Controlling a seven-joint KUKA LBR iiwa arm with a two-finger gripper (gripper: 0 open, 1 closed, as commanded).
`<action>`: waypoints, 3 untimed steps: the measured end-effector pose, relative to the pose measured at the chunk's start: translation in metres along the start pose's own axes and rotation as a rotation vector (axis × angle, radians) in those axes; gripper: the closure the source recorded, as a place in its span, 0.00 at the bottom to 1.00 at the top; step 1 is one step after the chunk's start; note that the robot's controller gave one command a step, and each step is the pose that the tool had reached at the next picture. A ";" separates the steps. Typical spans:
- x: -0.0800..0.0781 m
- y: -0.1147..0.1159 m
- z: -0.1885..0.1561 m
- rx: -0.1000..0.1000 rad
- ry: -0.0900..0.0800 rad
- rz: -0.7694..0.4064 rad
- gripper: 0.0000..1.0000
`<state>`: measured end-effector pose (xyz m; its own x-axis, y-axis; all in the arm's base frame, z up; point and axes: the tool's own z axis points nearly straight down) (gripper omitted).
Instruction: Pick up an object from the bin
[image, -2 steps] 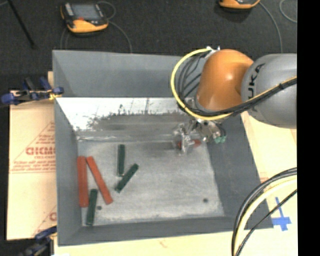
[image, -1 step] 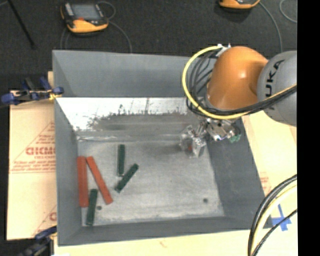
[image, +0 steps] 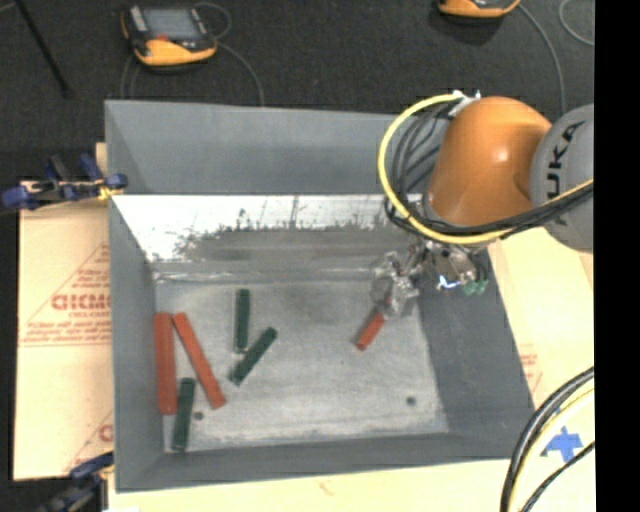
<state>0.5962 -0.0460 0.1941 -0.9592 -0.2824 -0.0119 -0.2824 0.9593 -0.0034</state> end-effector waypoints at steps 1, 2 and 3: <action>0.101 0.002 0.043 -0.007 0.013 -0.342 0.00; 0.099 0.002 0.042 -0.004 0.009 -0.343 0.00; 0.060 0.022 0.039 -0.004 0.014 -0.462 0.00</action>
Offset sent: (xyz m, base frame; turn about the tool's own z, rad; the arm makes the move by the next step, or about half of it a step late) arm 0.0000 0.0000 0.0000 0.0000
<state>0.5327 -0.0418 0.1546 -0.7328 -0.6804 0.0034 -0.6804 0.7328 -0.0015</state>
